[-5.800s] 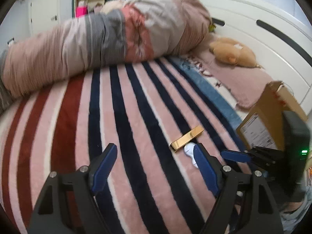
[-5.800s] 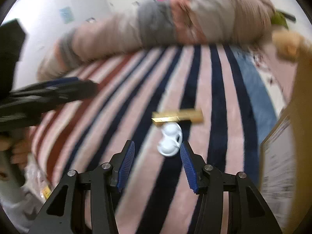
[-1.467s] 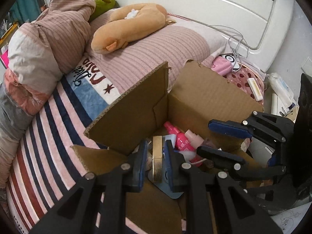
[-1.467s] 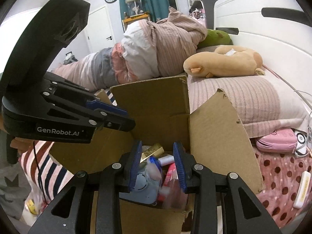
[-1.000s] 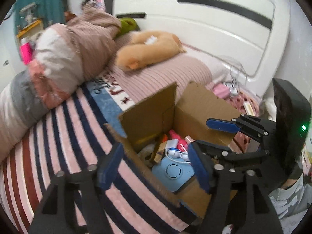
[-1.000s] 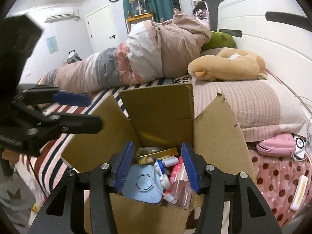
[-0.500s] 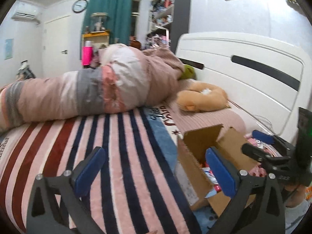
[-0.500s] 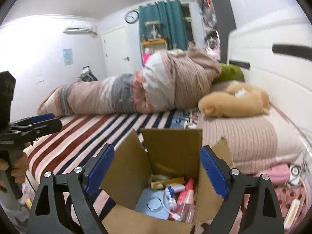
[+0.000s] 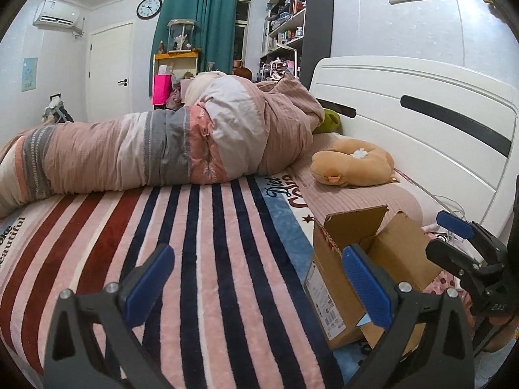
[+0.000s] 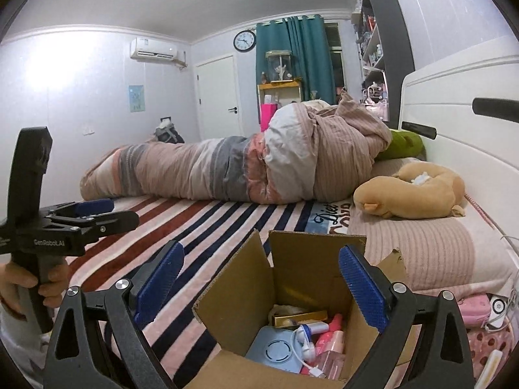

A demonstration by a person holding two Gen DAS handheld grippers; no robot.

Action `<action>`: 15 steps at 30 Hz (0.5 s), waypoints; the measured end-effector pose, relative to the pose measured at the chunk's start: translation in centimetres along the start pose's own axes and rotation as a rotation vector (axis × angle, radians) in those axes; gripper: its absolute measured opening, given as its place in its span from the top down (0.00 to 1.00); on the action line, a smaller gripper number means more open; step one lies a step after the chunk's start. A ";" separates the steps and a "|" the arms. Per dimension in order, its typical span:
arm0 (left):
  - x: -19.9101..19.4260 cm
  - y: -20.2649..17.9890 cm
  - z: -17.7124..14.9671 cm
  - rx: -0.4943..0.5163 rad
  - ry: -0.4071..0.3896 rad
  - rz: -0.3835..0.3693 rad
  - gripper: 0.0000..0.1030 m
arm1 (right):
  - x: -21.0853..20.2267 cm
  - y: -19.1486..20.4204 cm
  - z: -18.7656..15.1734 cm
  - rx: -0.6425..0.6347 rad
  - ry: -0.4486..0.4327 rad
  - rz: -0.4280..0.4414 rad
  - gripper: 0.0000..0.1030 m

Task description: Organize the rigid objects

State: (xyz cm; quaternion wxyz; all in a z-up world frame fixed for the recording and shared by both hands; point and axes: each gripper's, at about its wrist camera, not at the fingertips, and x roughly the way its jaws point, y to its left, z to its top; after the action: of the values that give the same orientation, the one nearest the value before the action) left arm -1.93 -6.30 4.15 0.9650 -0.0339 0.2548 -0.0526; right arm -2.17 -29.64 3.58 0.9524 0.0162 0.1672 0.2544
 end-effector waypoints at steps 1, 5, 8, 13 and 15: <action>0.0 0.0 0.0 0.000 -0.001 0.004 0.01 | 0.0 0.1 0.0 0.004 -0.001 0.001 0.07; 0.0 0.2 -0.1 -0.003 0.002 0.009 0.00 | -0.1 0.1 0.0 0.006 -0.006 0.007 0.07; -0.1 0.2 0.0 -0.003 0.002 0.014 0.01 | -0.1 0.3 0.0 0.005 -0.009 0.009 0.07; -0.2 0.2 0.0 -0.001 0.001 0.023 0.00 | -0.1 0.3 0.0 0.006 -0.008 0.010 0.07; -0.2 0.2 -0.1 0.000 0.001 0.028 0.00 | -0.1 0.3 -0.1 0.009 -0.004 0.016 0.07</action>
State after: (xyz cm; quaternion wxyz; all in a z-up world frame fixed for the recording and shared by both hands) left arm -2.10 -6.12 4.18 0.9654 -0.0305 0.2559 -0.0393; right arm -2.39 -29.42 3.58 0.9506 0.0224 0.1664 0.2610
